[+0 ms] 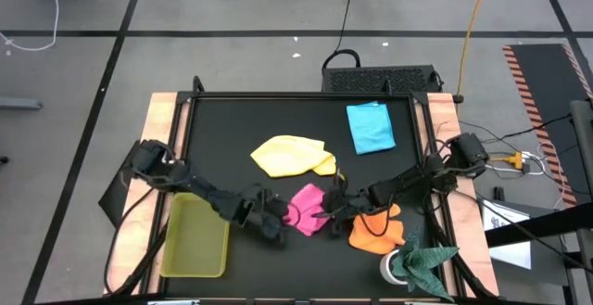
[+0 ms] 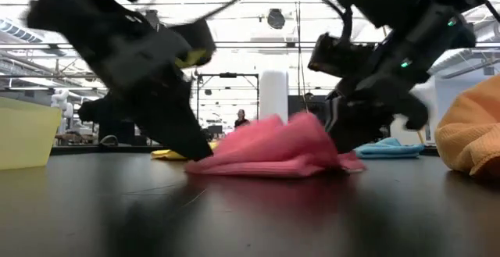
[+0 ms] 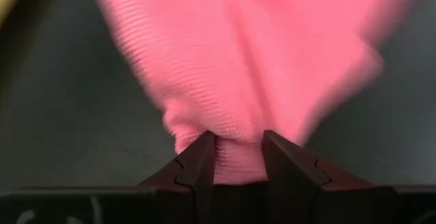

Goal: Fold microfiber towels
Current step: Fold the pink microfiber towel

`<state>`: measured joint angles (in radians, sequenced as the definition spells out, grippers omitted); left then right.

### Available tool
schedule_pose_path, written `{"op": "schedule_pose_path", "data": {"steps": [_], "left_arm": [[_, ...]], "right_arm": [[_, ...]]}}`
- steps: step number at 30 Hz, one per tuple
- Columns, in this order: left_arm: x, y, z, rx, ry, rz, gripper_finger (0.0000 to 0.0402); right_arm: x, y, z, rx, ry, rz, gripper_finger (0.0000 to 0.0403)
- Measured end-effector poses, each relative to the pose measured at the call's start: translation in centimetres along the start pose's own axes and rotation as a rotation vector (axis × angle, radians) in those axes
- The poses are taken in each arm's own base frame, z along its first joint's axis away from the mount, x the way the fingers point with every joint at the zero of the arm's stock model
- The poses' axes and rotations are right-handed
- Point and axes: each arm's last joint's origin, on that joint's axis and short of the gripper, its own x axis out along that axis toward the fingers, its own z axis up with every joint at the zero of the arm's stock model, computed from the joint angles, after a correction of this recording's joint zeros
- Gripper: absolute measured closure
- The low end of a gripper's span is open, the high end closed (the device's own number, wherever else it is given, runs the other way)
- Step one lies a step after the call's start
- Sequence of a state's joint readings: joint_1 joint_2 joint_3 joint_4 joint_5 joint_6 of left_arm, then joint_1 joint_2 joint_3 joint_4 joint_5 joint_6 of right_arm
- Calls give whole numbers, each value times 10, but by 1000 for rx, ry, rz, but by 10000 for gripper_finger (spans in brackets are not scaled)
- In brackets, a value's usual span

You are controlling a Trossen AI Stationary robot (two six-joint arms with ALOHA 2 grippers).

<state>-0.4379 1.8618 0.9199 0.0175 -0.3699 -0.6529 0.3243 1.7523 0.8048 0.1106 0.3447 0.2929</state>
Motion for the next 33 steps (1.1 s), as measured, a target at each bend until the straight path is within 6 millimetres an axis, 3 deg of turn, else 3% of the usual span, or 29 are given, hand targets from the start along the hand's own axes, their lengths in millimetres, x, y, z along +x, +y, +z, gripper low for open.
{"op": "schedule_pose_path", "data": {"steps": [4, 11, 16, 23, 29, 33], "left_arm": [[-7, -14, -7, 32, -56, -4, 275], [-3, -7, 0, 65, -89, 44, 275], [-3, -10, 10, 215, -156, -6, 275], [-3, -13, 15, 317, -211, -27, 275], [2, 2, 9, 288, -88, 50, 275], [3, 11, 3, 297, -11, 112, 275]], "right_arm": [[-5, 0, 7, -18, -45, 18, 387], [-30, 21, 13, -117, -129, 98, 387], [-45, 35, 12, -169, -162, 143, 378], [-47, 51, 1, -337, -155, 170, 310], [-39, 59, -10, -601, -138, 161, 239], [-27, 61, -17, -642, -112, 152, 220]]}}
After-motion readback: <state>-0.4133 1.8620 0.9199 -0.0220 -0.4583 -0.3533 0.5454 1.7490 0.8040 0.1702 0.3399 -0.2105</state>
